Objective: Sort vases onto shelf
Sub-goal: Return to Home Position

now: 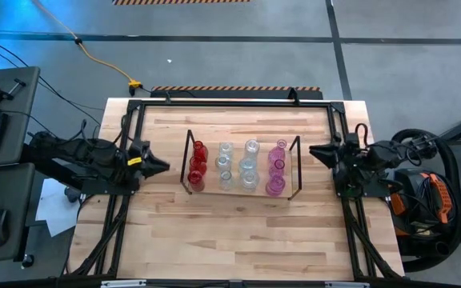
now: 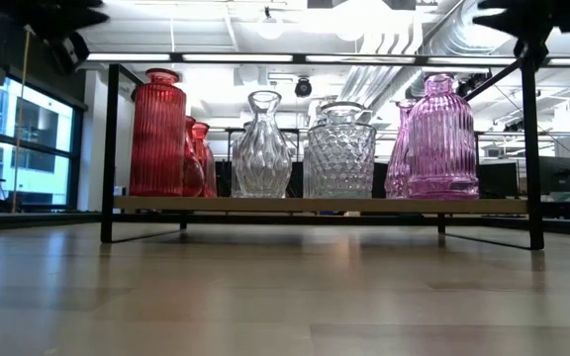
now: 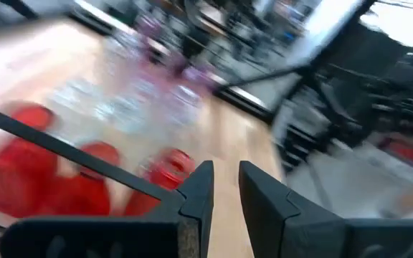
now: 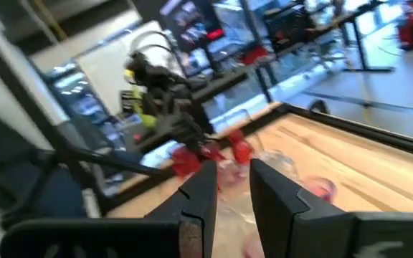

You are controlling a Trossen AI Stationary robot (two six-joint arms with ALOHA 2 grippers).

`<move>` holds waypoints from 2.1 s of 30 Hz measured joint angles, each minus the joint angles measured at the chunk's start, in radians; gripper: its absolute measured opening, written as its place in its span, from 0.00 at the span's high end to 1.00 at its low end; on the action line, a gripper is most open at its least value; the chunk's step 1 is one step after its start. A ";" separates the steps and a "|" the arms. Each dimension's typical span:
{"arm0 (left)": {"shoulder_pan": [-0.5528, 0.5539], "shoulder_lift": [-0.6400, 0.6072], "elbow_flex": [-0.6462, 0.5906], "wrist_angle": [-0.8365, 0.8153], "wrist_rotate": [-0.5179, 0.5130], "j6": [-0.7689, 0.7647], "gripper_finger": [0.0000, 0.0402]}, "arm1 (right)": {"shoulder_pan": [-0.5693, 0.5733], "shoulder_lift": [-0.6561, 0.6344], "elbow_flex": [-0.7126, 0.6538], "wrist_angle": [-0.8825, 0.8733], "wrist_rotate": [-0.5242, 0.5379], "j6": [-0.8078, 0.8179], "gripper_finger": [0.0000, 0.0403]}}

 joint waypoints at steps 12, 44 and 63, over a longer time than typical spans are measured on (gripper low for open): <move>0.229 0.022 0.000 -0.058 -0.135 -0.037 0.85 | -0.001 -0.003 0.000 -0.057 0.259 0.013 0.83; 0.908 -0.026 0.001 0.040 0.395 0.094 0.85 | -0.175 -0.168 -0.285 0.266 0.117 -0.167 0.83; 0.906 -0.122 0.002 -0.173 0.138 0.137 0.85 | -0.282 -0.167 -0.394 0.365 -0.018 -0.205 0.83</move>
